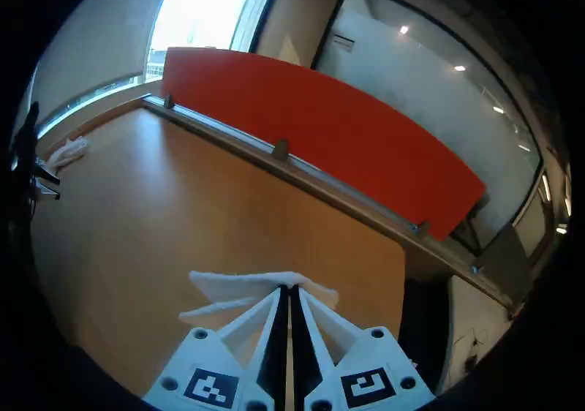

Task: Fold towel

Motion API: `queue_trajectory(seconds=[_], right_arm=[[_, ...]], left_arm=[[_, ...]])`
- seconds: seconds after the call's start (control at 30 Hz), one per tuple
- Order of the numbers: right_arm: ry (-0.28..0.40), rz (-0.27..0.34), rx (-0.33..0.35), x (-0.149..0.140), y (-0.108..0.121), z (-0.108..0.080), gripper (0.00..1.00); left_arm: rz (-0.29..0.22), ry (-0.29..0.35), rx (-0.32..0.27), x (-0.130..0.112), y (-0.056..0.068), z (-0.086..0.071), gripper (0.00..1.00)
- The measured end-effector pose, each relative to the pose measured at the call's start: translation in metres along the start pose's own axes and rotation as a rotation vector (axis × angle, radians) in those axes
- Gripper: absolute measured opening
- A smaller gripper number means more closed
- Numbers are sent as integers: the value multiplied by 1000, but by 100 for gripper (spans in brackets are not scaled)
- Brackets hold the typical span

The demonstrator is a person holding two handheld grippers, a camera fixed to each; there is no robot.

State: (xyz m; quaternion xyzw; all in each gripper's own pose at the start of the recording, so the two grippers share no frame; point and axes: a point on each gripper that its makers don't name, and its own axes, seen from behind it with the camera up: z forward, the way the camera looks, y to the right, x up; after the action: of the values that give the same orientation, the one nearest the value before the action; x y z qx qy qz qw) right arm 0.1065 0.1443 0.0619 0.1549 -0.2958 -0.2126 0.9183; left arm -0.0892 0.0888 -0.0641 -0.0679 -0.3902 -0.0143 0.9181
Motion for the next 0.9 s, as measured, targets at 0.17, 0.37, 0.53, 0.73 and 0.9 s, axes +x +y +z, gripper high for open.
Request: queue_trajectory(seconds=[0.17, 0.37, 0.53, 0.73, 0.9], right_arm=[[-10, -3, -6, -7, 1, -4, 2], [-42, 6, -21, -30, 3, -15, 2], [-82, 25, -40, -58, 5, -29, 2], [-139, 56, -68, -99, 8, -44, 2], [-180, 92, -87, -129, 11, -51, 2]], left_arm=[[4, 1, -2, 0, 2, 0, 93], [9, 1, -4, -1, 3, -1, 93], [11, 1, -8, -2, 3, -2, 93], [18, -2, -15, -5, 6, -1, 93], [28, -5, -21, -8, 9, -2, 92]])
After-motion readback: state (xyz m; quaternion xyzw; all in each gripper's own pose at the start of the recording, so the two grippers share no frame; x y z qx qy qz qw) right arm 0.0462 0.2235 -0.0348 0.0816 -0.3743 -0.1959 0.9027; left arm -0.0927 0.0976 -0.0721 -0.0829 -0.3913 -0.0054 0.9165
